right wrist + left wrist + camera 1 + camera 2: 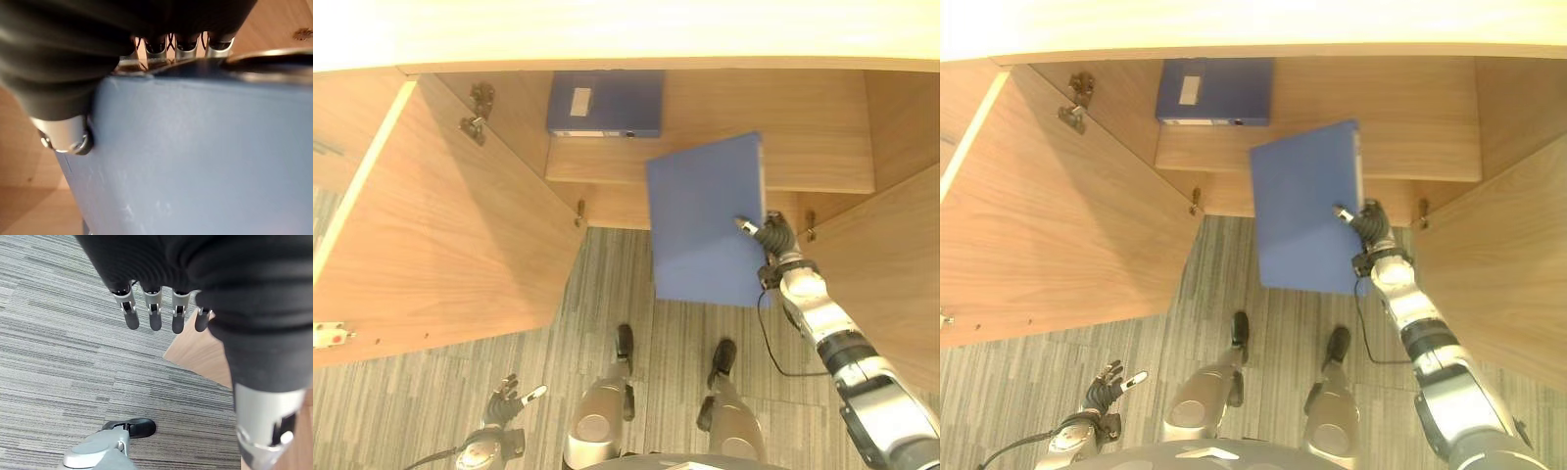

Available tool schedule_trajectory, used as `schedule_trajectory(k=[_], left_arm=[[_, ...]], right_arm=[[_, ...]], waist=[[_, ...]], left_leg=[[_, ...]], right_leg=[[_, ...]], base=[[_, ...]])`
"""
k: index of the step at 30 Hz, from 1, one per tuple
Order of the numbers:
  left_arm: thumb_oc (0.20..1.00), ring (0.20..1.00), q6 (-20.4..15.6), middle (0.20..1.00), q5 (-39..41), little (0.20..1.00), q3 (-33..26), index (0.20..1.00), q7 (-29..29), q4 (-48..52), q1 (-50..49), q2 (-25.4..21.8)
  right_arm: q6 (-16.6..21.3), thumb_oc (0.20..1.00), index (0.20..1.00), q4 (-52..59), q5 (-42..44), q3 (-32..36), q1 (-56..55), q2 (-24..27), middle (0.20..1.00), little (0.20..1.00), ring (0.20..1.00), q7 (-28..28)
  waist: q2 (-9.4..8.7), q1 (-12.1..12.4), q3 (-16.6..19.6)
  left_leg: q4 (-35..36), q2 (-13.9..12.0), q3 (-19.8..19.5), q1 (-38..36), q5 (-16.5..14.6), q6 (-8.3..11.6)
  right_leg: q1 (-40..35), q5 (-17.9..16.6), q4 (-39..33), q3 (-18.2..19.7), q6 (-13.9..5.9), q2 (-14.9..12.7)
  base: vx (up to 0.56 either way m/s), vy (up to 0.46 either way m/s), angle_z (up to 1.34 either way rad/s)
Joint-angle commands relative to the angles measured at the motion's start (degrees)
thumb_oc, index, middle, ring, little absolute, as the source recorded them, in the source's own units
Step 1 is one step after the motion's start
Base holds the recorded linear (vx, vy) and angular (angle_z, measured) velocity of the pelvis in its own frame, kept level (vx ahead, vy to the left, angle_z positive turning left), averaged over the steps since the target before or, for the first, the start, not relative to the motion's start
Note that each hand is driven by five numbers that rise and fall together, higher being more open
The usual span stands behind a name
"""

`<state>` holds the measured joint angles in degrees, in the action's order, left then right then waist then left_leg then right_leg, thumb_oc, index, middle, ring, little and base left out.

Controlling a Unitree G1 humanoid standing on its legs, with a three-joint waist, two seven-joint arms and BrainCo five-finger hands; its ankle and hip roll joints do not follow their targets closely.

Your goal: Put the empty folder in the office cabinet

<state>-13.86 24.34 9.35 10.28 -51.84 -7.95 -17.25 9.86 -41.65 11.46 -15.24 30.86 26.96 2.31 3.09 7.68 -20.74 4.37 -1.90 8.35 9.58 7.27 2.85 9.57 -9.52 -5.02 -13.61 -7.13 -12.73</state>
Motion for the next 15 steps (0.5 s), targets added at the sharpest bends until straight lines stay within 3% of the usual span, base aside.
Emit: schedule_trajectory(k=[1, 4, 8, 15], left_arm=[[1.0, 1.0, -0.11, 1.0, -1.33, 1.0, 3.1, 1.0, 0.02, 1.38, -1.25, -7.23], [1.0, 1.0, -0.16, 1.0, -0.76, 1.0, 3.74, 1.0, 0.16, 2.35, -0.07, -8.31], [1.0, 1.0, -0.03, 1.0, 0.86, 1.0, 4.83, 1.0, -0.03, 3.43, 2.98, -8.8], [1.0, 1.0, -0.08, 1.0, 0.37, 1.0, 6.4, 1.0, -0.17, 3.21, 3.73, -8.05]], right_arm=[[2.08, 0.2, 0.2, -4.52, 9.52, 2.74, 1.6, 1.89, 0.2, 0.2, 0.2, 3.8], [2.02, 0.2, 0.2, -10.5, 12.81, 4.56, 4.01, 2.43, 0.2, 0.2, 0.2, 4.48], [2.04, 0.2, 0.2, -18.23, 18.24, 9.07, 7.39, 3.96, 0.2, 0.2, 0.2, 5.9], [2.04, 0.2, 0.2, -22.75, 21.22, 10.27, 9.08, 5.04, 0.2, 0.2, 0.2, 6.86]], waist=[[-1.35, 0.66, 3.37], [-0.44, 0.42, 2.32], [-0.32, -0.49, 1.81], [-1.16, -0.64, 0.86]], left_leg=[[-8.93, 1.36, -2.98, 1.78, -9.08, -1.26], [-8.29, 1.82, -3.97, -1.13, -9.78, -1.4], [-10.19, 2.33, -7.26, -1.94, -11.95, -0.19], [-15.36, 1.61, -9.55, -2.12, -16.23, 1.07]], right_leg=[[5.85, -6.53, 13.93, 2.26, -6.26, -12.87], [6.1, -8.47, 14.21, 1.43, -6.16, -13.48], [6.88, -7.98, 4.57, -0.25, -6.59, -12.55], [10.68, -7.51, 0.02, -0.05, -6.94, -10.86]], base=[[0.07, 0.245, 0.41], [0.13, 0.055, 0.18], [0.13, -0.092, 0.43], [0.14, -0.122, 0.37]])
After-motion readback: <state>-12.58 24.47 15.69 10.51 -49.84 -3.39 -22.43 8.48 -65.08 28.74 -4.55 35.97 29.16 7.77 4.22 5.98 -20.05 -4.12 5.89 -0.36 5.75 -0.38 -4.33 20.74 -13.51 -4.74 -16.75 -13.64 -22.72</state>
